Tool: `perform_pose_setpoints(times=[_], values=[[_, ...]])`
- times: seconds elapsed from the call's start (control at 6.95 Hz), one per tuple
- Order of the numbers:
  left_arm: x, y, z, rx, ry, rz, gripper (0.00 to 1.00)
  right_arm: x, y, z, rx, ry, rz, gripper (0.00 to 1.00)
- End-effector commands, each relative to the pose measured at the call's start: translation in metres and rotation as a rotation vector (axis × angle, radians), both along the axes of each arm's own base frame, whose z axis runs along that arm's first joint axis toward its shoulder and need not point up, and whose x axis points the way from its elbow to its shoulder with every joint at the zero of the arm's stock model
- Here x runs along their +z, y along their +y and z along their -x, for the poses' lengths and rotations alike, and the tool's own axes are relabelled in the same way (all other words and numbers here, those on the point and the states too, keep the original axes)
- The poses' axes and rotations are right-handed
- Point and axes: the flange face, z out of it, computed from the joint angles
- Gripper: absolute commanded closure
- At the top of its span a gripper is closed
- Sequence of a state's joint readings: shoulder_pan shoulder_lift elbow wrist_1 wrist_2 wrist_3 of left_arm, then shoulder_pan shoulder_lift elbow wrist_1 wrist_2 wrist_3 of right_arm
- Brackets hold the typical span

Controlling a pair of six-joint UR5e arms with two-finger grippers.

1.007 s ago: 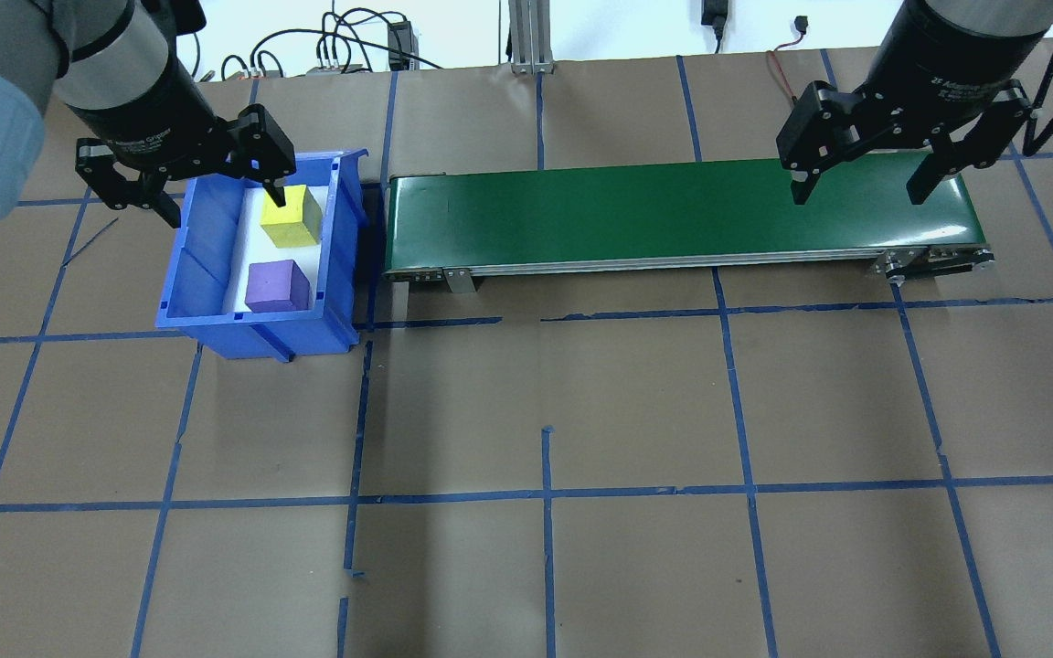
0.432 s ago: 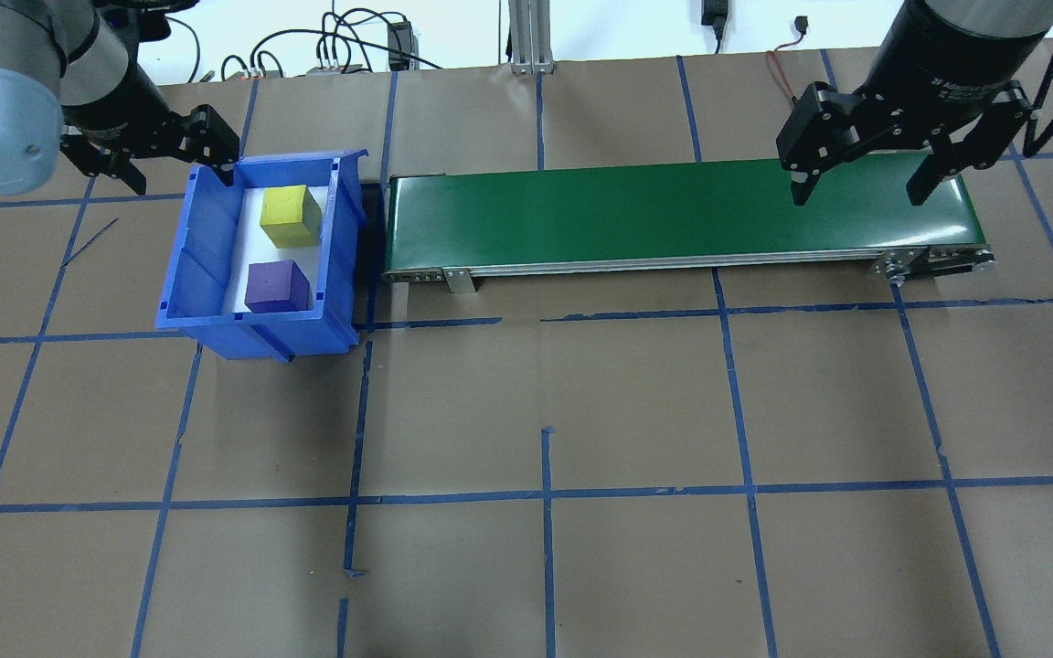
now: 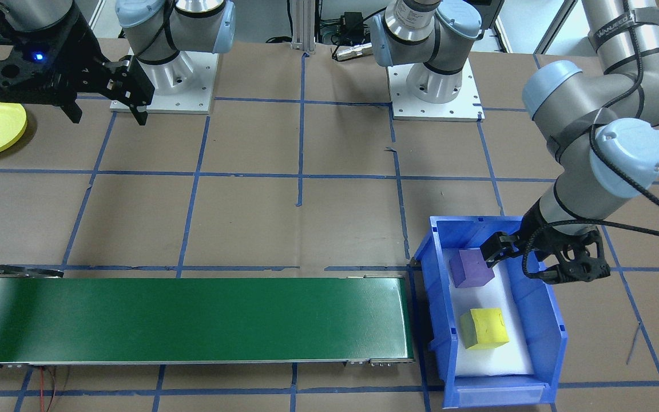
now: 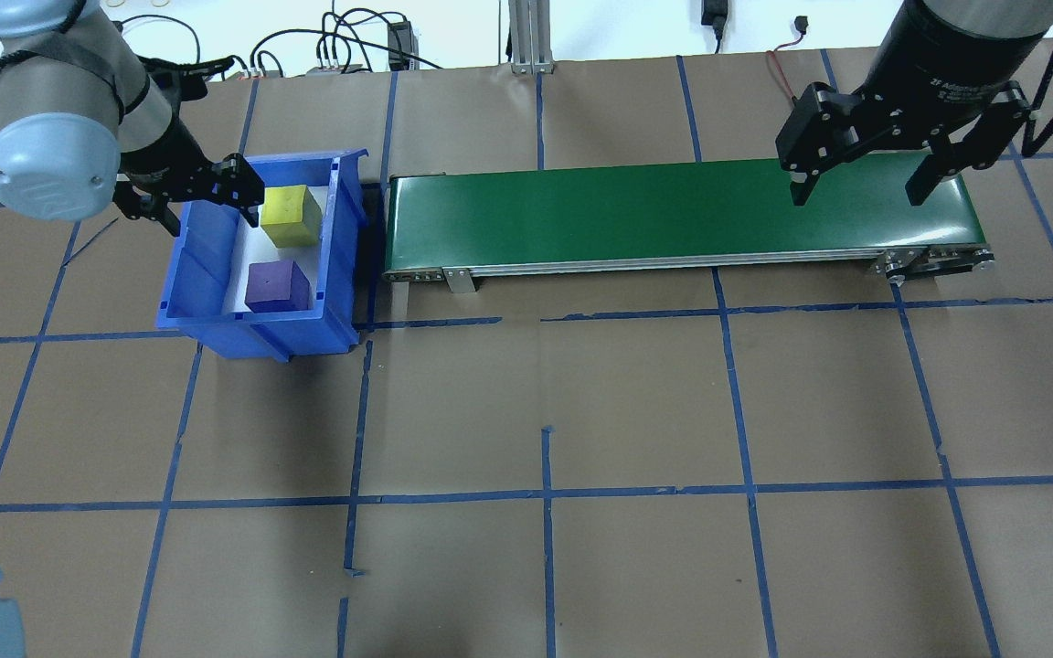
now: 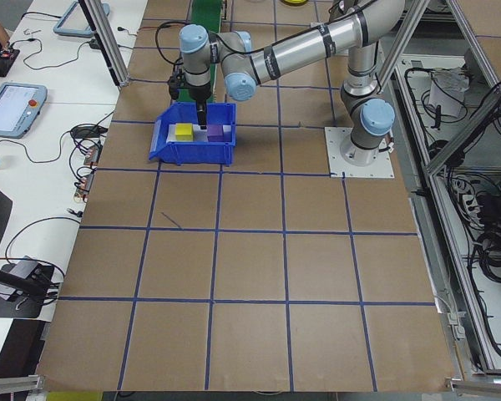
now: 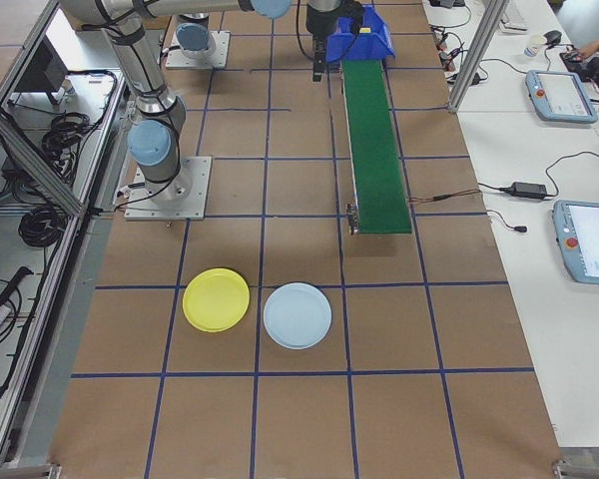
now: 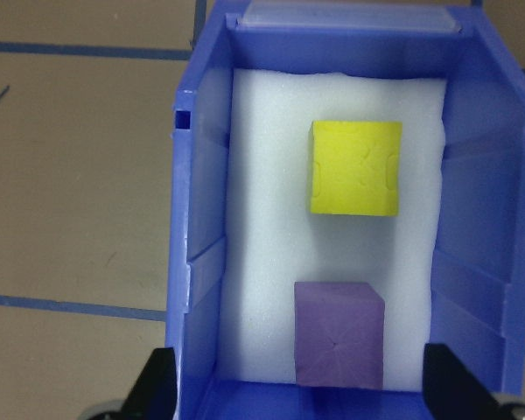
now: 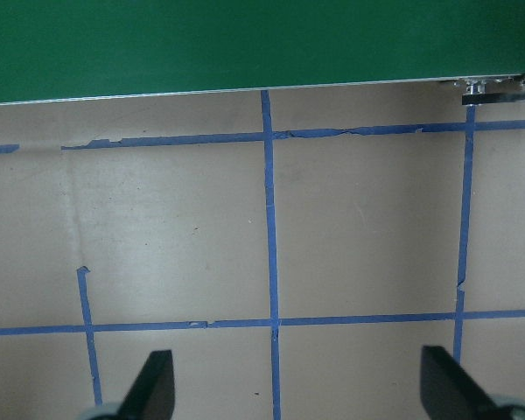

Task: Move block left to right into plate

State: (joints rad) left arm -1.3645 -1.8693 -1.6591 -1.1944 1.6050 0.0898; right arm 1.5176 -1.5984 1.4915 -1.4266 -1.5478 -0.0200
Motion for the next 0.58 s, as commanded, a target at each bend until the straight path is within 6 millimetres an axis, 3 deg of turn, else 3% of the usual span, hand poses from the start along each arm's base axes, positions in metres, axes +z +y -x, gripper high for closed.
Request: perform_pose_setpoints(times=[0.0,0.43], values=[[-0.032,0.013,0.009,0.002,0.049,-0.056,0.0,-0.001,0.0,0.0,0.0,0.0,-0.001,0.0],[-0.054,0.018,0.011,0.0,0.063,-0.081,0.0,0.0,0.0,0.0,0.0,0.0,0.0,0.0]])
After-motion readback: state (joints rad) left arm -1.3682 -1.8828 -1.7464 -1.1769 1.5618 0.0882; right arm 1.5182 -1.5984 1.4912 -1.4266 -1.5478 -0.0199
